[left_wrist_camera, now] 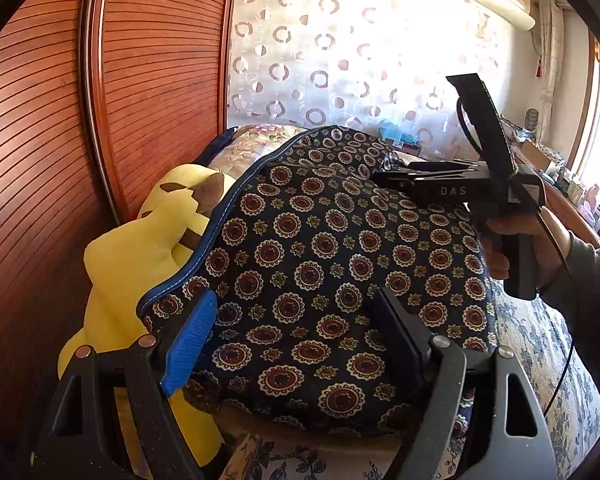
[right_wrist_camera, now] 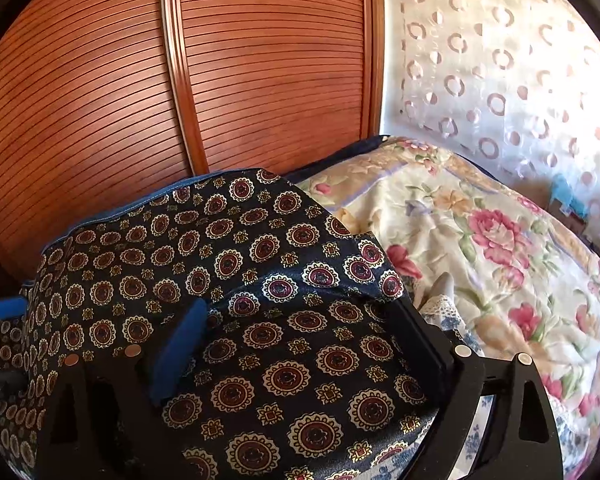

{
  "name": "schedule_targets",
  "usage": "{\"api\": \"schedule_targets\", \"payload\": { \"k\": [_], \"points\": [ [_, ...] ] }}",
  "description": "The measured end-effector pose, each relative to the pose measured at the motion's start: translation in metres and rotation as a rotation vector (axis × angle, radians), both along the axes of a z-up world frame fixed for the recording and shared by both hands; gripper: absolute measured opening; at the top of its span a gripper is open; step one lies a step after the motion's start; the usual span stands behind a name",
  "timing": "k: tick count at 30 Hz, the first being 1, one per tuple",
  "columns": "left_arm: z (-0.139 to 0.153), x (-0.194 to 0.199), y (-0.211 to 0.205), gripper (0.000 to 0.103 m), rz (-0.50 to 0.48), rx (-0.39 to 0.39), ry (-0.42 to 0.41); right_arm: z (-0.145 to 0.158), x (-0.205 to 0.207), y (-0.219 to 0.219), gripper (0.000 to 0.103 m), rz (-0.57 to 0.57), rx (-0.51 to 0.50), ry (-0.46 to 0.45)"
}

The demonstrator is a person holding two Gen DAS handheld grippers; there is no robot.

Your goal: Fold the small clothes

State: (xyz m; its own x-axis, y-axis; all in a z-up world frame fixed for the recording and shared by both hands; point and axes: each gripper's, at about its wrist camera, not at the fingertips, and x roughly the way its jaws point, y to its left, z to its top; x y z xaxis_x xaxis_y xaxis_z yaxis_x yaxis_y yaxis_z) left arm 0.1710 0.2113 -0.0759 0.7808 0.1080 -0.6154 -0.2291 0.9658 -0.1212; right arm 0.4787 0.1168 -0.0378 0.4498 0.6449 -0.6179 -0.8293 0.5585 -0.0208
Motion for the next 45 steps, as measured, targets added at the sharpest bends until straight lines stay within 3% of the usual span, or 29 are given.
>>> {"api": "schedule_targets", "payload": {
  "k": [6, 16, 32, 45],
  "points": [
    [0.012, -0.014, -0.010, 0.087, -0.004, 0.047, -0.028, 0.017, -0.029, -0.014, 0.093, -0.037, 0.018, -0.031],
    [0.029, -0.035, -0.038, 0.087, -0.048, 0.064, -0.043, 0.040, -0.121, -0.070, 0.093, -0.080, 0.074, -0.081],
    [0.034, -0.064, -0.116, 0.087, -0.214, 0.067, -0.061, 0.035, -0.269, -0.198, 0.093, -0.315, 0.128, -0.102],
    [0.043, -0.072, -0.183, 0.087, -0.313, 0.053, -0.088, 0.043, -0.373, -0.281, 0.093, -0.575, 0.176, -0.130]
  ]
}}
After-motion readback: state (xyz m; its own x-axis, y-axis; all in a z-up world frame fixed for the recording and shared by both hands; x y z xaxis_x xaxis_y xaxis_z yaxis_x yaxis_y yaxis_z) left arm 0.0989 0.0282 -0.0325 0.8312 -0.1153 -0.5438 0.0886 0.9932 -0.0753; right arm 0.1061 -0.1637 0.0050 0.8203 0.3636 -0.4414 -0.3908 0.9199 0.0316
